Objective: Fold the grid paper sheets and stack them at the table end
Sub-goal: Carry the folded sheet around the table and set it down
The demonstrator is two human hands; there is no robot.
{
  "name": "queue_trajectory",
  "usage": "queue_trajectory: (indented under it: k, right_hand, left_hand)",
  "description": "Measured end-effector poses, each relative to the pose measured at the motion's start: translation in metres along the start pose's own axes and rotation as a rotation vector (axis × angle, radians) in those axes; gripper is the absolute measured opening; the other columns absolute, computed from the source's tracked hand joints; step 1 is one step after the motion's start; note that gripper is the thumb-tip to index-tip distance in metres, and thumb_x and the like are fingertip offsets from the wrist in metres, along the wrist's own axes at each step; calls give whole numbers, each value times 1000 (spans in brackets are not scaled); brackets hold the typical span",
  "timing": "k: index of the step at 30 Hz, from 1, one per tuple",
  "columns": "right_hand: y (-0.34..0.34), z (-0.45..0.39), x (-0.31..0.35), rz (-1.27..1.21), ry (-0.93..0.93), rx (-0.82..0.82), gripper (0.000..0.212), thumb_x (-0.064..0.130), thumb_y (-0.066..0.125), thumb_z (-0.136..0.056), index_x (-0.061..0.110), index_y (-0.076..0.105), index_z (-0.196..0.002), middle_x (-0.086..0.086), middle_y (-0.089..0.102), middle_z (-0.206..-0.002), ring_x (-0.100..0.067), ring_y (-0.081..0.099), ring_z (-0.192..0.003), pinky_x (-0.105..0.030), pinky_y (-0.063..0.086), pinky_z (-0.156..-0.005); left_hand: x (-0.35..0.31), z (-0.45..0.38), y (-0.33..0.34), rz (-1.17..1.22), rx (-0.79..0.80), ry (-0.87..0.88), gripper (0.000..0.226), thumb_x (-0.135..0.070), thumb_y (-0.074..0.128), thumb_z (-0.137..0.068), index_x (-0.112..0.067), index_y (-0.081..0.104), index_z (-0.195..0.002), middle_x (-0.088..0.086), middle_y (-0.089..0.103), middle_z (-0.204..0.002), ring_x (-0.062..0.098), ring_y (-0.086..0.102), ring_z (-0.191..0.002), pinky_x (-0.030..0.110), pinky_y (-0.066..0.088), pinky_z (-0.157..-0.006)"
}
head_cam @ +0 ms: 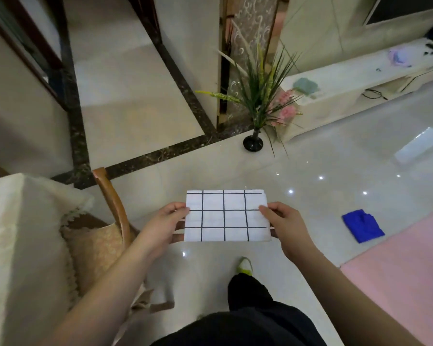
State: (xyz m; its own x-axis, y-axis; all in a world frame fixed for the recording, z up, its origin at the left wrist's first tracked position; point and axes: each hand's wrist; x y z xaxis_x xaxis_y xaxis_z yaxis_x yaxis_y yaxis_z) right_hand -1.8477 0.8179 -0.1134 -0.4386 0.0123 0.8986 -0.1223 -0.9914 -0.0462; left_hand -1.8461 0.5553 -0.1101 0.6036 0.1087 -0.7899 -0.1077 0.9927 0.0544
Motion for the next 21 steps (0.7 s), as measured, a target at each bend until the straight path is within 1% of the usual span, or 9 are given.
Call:
queue_trajectory:
  k: [3,6,7,9,11,13,15,17,21]
  right_hand:
    - [0,-55,20,22,-14,59,13,14,63,-92,2,67,-89,-8,70,-80,-22,66,-76,-45,58,-72]
    - [2,-103,45,66,-3,114,11,16,64,-92,6,68,-88,-9,71,-82,-25,67,-79,-45,58,-73]
    - [3,-118,53,78,-6,143,12,16,64,-92,6,68,-88,-10,71,-83,-25,67,-80,-44,59,-72]
    - [8,-146,70,100,-12,205,12,16,63,-92,5,67,-89,-13,71,-85,-27,67,-80,-43,58,-71]
    - [16,-170,85,123,-22,242,13,16,63,-92,3,67,-90,-16,71,-89,-28,67,-81,-44,57,-72]
    - [27,-191,97,139,-32,271,13,17,64,-92,5,68,-91,-16,71,-91,-30,68,-84,-46,58,-74]
    - [43,-210,107,157,-38,299,12,19,65,-91,7,69,-92,-14,72,-90,-30,69,-85,-47,58,-75]
    - [61,-228,115,171,-35,329,11,18,64,-92,8,69,-92,-12,72,-88,-28,69,-82,-44,58,-72]
    - [105,-261,128,221,-23,381,9,18,65,-92,12,70,-89,-7,73,-84,-24,69,-80,-36,56,-65]
  left_hand:
    - [-25,-31,14,45,-72,6,10,-14,54,-96,-12,62,-102,9,69,-86,19,65,-71,26,53,-52]
    - [-53,-53,27,85,-137,-2,12,-15,54,-96,-10,62,-104,11,68,-89,23,64,-77,32,52,-64]
    - [-62,-60,30,98,-160,2,11,-15,54,-96,-11,62,-104,11,67,-90,23,63,-77,31,51,-65]
    - [-76,-73,34,124,-203,13,10,-16,54,-96,-13,62,-102,12,67,-90,23,62,-75,30,49,-63]
    - [-88,-84,34,133,-243,16,12,-17,54,-96,-11,62,-103,14,69,-94,24,64,-79,29,51,-61]
    - [-96,-92,31,128,-279,39,15,-17,54,-97,-8,61,-107,17,70,-101,30,67,-85,35,55,-64]
    - [-102,-102,25,114,-317,70,18,-17,54,-98,-6,60,-111,20,69,-106,37,67,-93,42,58,-73]
    - [-108,-113,15,118,-353,79,19,-18,54,-97,-6,59,-111,21,69,-107,40,66,-98,45,58,-77]
    - [-123,-141,-14,163,-424,71,20,-18,56,-96,-6,60,-111,20,67,-108,40,66,-99,48,58,-80]
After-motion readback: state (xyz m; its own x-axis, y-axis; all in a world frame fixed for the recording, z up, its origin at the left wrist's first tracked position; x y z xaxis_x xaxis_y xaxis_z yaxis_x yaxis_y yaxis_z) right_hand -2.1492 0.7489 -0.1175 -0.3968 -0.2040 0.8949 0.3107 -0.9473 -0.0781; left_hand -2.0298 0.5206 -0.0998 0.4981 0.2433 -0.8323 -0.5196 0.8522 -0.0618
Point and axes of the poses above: each hand's wrist, its own z-axis away from the middle knuckle, its own y-axis out of the palm, x = y × z
